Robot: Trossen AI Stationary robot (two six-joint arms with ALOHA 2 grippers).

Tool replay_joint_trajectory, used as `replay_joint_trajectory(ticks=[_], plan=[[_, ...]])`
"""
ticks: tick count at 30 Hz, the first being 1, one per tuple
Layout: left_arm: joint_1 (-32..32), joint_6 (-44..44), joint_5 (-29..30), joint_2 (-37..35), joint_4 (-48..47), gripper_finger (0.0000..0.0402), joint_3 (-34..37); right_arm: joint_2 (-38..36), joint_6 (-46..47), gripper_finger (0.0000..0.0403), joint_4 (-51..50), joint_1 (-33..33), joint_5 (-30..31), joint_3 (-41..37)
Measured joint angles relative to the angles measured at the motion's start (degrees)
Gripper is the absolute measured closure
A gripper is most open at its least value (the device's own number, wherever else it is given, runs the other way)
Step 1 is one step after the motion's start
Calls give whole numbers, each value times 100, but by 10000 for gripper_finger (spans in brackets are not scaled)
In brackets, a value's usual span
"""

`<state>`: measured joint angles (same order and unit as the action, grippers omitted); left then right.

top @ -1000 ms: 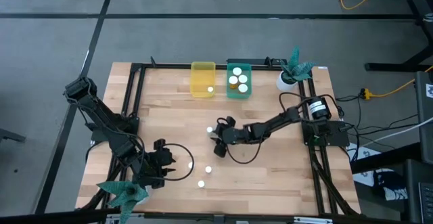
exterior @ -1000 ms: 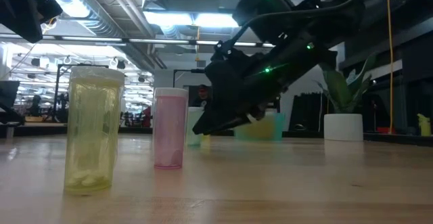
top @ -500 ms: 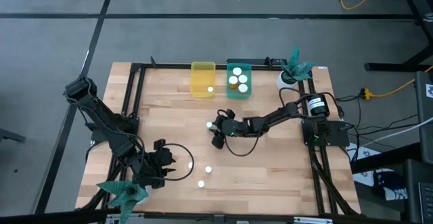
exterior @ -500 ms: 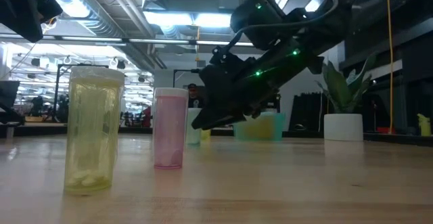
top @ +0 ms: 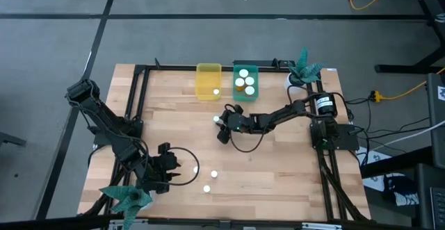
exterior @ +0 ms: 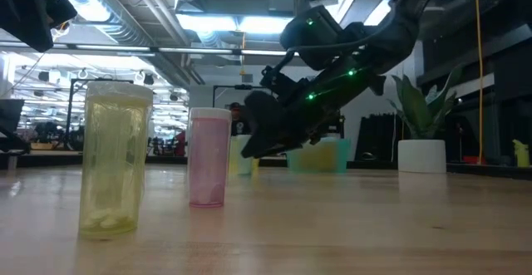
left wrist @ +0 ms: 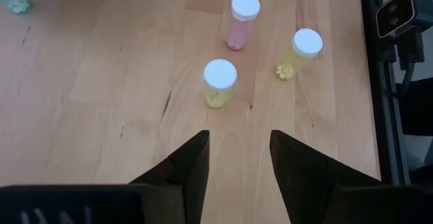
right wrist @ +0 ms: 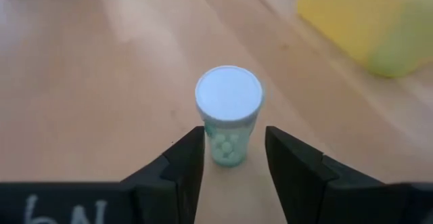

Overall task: Pick and place medicine bottles into bin by pill shape (circle, oval)
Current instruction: Move the green tablet bottle to the top of the table, then put the pink tablet bottle into the yellow bin

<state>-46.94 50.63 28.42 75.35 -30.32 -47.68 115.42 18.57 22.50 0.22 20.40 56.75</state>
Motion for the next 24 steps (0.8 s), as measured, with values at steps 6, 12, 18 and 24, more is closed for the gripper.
replay_joint_trajectory(ticks=[6,12,18,24], plan=[[0,0,4,2,-1,252,0,0,-88,245,0,-211,12,0],[-1,-2,4,2,-1,252,0,-192,174,245,-251,-193,-110,2],[0,-2,9,2,-2,252,1,-793,896,245,-1530,142,-390,7],[0,-22,142,2,-1,252,2,-977,812,245,-1875,872,-1949,7]])
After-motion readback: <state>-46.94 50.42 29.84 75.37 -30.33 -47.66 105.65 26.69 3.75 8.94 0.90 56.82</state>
